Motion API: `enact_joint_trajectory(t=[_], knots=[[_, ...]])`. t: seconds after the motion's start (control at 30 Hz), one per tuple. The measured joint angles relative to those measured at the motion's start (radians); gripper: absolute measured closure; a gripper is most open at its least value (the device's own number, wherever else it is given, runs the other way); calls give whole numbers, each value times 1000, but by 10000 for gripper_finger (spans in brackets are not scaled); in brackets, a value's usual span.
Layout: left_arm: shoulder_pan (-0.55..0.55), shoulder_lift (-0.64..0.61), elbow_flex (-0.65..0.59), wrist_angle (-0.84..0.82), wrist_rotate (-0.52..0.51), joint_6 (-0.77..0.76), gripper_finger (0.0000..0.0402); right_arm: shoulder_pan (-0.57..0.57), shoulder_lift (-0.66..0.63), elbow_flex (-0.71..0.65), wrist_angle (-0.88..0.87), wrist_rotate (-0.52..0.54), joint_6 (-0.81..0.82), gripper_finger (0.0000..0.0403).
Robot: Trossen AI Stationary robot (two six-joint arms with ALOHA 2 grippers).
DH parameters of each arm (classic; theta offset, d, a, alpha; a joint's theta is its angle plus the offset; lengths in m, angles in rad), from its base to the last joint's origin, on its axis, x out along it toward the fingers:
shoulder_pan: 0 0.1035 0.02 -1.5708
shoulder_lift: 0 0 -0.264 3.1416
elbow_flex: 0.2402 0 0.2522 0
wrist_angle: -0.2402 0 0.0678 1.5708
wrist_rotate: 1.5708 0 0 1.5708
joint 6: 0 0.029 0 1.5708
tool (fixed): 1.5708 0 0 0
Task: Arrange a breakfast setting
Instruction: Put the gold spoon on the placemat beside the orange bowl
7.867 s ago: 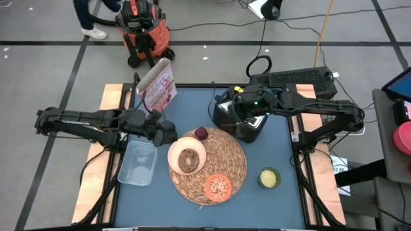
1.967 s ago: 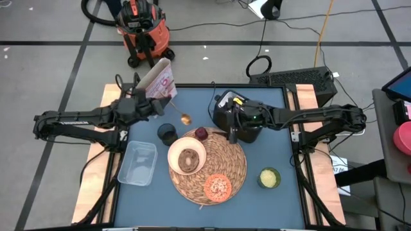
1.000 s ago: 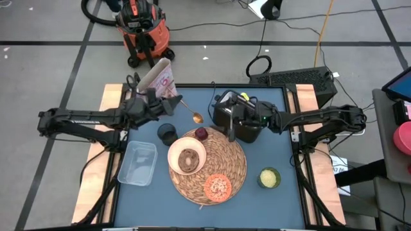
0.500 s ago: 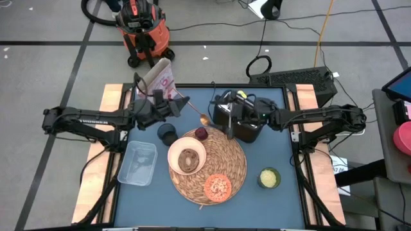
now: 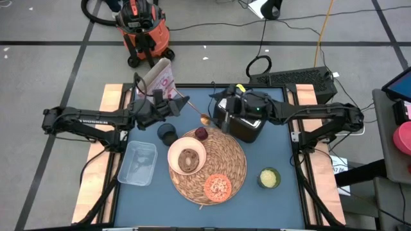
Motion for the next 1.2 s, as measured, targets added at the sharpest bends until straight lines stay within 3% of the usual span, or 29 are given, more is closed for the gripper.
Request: enact_joint_trajectory(t=[0.43,1.2], knots=[[0,0,0,15,-2,-9,364,50,161,35,110,233,-196,27],[-7,0,0,16,-6,-52,364,50,167,34,77,230,-200,136]])
